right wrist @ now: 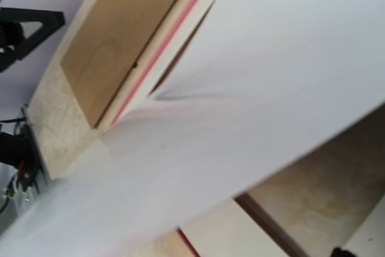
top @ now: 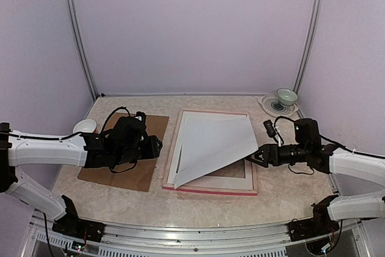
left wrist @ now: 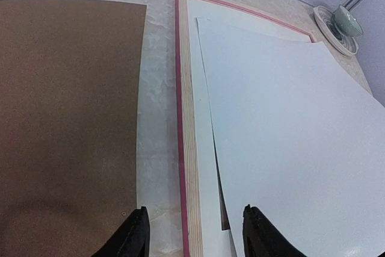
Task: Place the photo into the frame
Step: Place the photo on the mat board.
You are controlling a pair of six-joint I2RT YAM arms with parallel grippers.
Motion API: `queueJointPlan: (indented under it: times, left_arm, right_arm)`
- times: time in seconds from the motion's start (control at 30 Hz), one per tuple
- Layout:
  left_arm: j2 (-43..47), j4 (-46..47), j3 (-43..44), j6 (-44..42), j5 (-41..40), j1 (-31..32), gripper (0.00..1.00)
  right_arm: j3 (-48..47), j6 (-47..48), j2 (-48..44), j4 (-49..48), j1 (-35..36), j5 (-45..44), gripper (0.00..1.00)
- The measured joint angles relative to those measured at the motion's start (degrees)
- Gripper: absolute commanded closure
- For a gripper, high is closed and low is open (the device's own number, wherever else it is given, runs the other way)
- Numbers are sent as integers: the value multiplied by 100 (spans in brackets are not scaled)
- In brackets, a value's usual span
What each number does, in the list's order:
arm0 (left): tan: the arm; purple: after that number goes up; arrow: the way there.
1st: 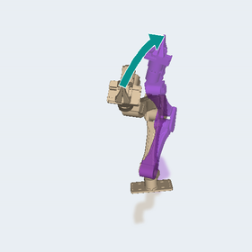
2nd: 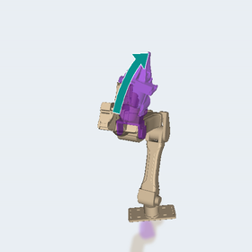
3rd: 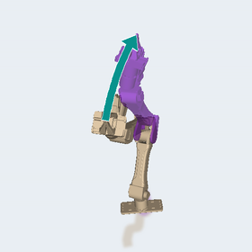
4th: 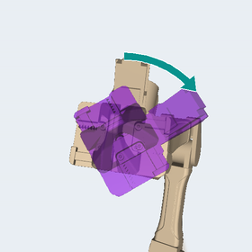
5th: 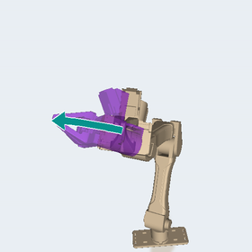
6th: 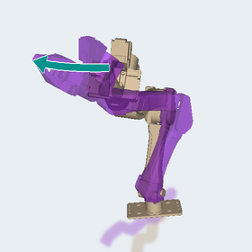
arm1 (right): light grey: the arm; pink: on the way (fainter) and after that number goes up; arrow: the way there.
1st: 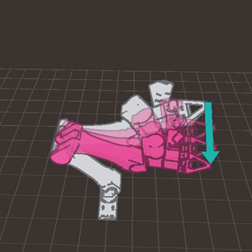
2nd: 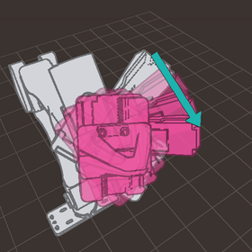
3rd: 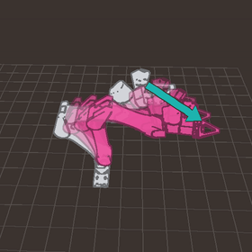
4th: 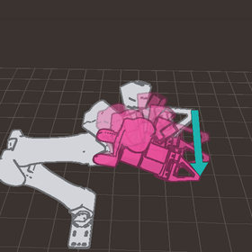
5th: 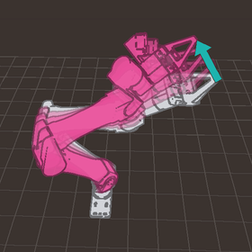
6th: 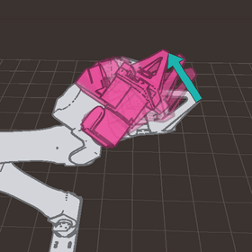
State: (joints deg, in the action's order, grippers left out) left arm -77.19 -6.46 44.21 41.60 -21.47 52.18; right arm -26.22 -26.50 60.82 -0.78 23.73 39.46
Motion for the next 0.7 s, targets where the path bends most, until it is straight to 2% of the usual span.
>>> queueJointPlan:
  times: [0.7]
  left_arm:
    - [175,0,-74,44,-2,37,47]
  right_arm:
    - [920,-1021,-205,-1154,-310,1010,1]
